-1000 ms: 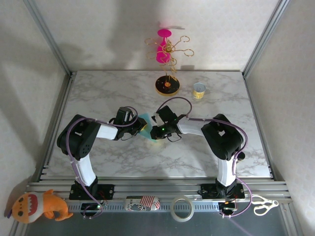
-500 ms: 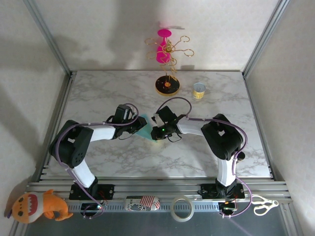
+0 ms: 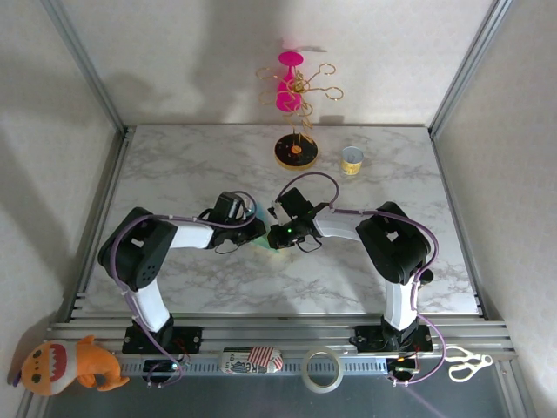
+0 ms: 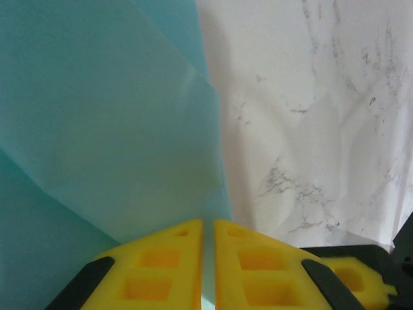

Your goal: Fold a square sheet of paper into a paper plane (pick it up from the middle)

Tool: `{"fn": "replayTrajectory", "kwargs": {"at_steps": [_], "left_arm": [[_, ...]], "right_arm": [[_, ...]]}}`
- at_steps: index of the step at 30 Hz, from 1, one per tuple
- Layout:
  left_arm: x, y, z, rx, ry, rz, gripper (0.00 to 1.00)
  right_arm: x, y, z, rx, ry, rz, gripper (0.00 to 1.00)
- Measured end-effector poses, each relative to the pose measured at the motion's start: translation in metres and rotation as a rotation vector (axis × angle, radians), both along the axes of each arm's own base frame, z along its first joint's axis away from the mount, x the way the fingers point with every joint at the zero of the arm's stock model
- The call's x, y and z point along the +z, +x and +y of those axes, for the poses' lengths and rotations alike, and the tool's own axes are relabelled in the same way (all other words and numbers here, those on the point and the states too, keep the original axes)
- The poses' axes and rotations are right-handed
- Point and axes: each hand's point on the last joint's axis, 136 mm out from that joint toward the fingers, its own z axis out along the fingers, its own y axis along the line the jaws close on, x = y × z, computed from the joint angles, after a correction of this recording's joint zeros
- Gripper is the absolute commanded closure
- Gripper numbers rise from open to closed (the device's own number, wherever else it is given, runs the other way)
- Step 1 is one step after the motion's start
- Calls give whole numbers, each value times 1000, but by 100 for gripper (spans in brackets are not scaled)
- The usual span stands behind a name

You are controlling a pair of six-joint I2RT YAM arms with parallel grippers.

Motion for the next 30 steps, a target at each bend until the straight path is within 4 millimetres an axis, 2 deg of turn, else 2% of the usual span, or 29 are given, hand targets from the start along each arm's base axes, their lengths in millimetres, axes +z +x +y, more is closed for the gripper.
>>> {"fn": "replayTrajectory", "kwargs": {"at_steps": [9, 16, 23, 30], "left_arm": [[-2, 8, 4, -5, 43, 22, 86], [-3, 33, 28, 29, 73, 27, 85], [-4, 45, 38, -2, 55, 66, 85], [-3, 78, 75, 60, 60, 50, 84]], "right_arm": [[-3, 0, -3, 16, -20, -15, 91], [-5, -1, -5, 26, -30, -27, 91], [-5, -1, -4, 29, -27, -36, 92], [-5, 0, -5, 30, -25, -44, 92]]}}
